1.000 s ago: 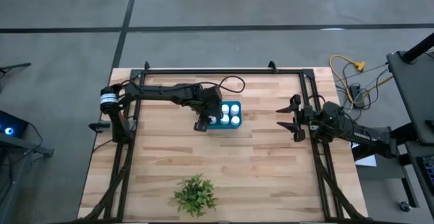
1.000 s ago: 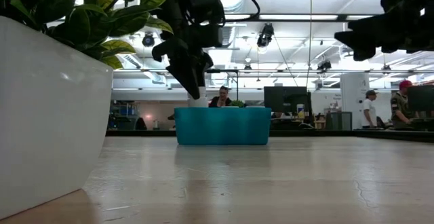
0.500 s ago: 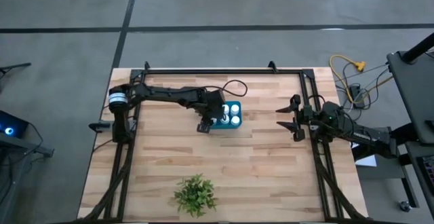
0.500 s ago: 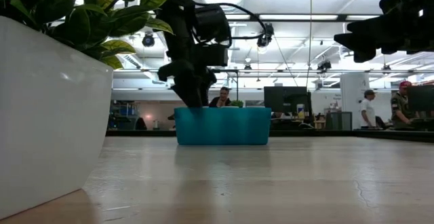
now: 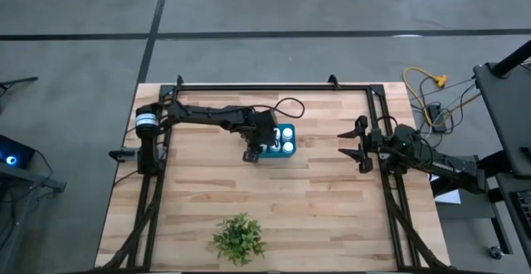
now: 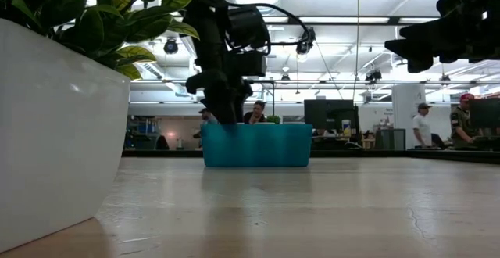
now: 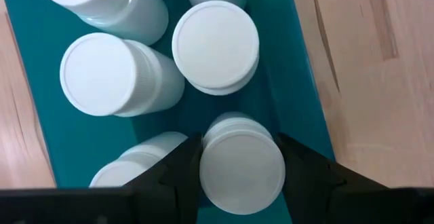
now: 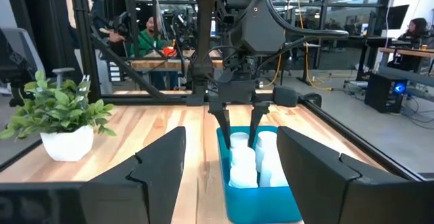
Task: Pick and place pill bottles into a basket
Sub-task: Put the white medicine bottle into the blue bin
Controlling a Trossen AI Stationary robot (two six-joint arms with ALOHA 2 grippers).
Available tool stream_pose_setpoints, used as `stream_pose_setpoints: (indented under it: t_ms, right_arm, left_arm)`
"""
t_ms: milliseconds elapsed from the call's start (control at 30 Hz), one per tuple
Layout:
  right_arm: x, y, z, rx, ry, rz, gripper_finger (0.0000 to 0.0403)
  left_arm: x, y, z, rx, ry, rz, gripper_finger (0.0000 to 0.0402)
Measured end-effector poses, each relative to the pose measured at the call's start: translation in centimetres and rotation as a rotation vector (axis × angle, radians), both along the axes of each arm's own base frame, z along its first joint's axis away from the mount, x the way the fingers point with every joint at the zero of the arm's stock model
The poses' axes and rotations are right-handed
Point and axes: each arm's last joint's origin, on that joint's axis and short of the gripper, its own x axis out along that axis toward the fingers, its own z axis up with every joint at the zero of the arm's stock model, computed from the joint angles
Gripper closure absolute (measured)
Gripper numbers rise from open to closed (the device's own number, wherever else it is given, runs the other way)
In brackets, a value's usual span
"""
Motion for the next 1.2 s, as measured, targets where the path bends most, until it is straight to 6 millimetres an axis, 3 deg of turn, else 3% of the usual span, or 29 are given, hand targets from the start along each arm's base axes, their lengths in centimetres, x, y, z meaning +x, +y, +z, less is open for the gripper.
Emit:
stream_pose_setpoints:
  t_ms: [367,633,1200]
  right_arm:
    - [0.00,0.00,-0.08,0.009,0.008,0.000,0.0179]
    - [0.00,0.00,-0.08,0.010,0.008,0.000,0.0179]
    - [0.01,0.00,-0.17,0.013,0.017,0.000,0.0179]
  left_arm:
    - [-0.24,-0.05,-0.10,-0.007,0.024,0.006,0.0258]
    - [-0.41,-0.06,-0.24,-0.008,0.043,0.024,0.0225]
    - [-0.75,-0.05,-0.17,0.017,0.083,0.041,0.0219]
